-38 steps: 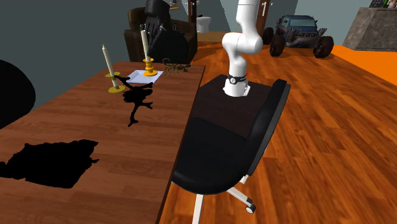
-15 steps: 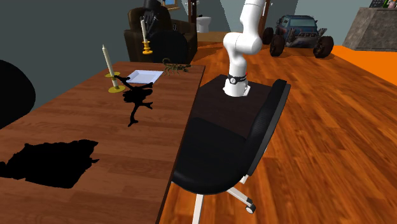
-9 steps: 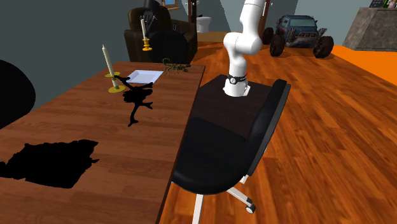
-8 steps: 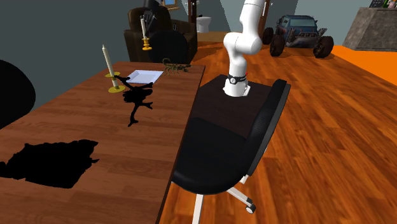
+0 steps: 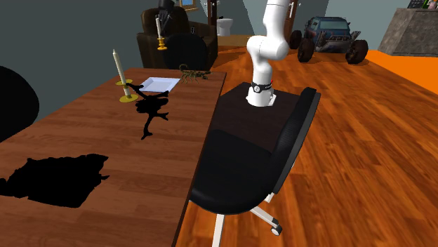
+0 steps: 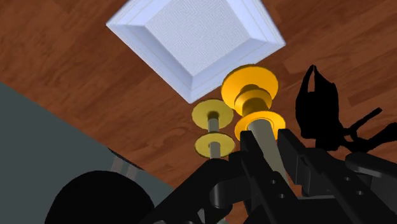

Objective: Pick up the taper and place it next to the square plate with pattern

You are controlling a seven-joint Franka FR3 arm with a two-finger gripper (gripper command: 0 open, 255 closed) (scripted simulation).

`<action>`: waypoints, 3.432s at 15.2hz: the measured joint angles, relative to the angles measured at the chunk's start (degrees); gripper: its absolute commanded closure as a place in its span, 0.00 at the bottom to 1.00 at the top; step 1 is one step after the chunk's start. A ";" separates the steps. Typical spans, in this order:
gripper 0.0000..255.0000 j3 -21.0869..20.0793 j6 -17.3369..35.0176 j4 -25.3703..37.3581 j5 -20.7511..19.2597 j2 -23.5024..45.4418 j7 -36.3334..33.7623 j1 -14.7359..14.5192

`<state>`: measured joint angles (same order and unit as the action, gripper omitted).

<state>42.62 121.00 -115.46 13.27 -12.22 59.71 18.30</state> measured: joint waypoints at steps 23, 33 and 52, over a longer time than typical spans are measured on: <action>1.00 10.51 -22.37 32.23 32.08 37.58 33.36 24.43; 1.00 9.71 -16.42 25.86 33.84 38.65 36.95 23.35; 1.00 6.25 -7.77 18.86 39.98 43.85 44.04 24.40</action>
<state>48.87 113.22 -96.60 53.25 31.63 103.76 42.70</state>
